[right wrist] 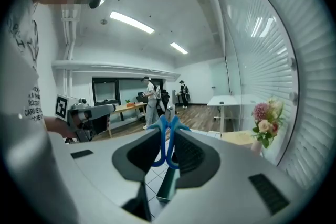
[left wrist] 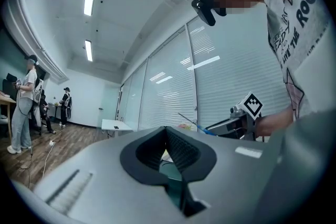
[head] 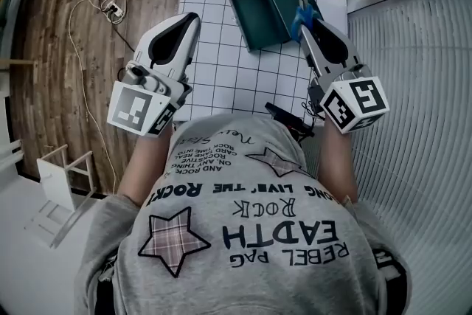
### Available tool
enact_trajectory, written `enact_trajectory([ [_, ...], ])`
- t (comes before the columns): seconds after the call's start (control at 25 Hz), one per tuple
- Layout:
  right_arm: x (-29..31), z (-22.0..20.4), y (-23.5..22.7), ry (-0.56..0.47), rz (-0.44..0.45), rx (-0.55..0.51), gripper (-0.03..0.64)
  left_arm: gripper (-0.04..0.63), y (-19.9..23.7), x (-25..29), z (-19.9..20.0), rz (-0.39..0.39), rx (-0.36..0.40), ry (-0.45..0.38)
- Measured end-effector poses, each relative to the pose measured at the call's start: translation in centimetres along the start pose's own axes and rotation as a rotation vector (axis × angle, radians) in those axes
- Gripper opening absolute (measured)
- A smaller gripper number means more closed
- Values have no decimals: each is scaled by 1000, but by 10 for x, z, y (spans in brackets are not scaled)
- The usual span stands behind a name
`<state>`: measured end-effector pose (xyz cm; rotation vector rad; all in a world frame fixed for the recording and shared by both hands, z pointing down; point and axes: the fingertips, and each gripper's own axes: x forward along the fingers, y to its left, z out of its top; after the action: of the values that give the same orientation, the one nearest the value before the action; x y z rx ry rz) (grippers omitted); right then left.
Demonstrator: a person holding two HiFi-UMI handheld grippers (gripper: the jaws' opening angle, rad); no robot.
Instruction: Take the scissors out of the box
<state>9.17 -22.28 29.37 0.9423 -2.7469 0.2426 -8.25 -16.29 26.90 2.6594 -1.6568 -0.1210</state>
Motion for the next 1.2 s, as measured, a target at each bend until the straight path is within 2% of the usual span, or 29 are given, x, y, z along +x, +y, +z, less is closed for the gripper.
enact_trajectory([
  [0.28, -24, 23, 3, -81, -23, -7, 95, 3, -4, 1, 8, -10, 15, -12],
  [0.52, -38, 35, -1, -171, -88, 23, 95, 3, -2, -1, 15, -7, 23, -25],
  [0.8, -53, 51, 4, -259, -127, -24, 95, 3, -2, -3, 21, -8, 27, -36],
  [1.2, -65, 62, 9, -305, -142, -49, 95, 3, -3, -8, 21, 1, 31, -40],
])
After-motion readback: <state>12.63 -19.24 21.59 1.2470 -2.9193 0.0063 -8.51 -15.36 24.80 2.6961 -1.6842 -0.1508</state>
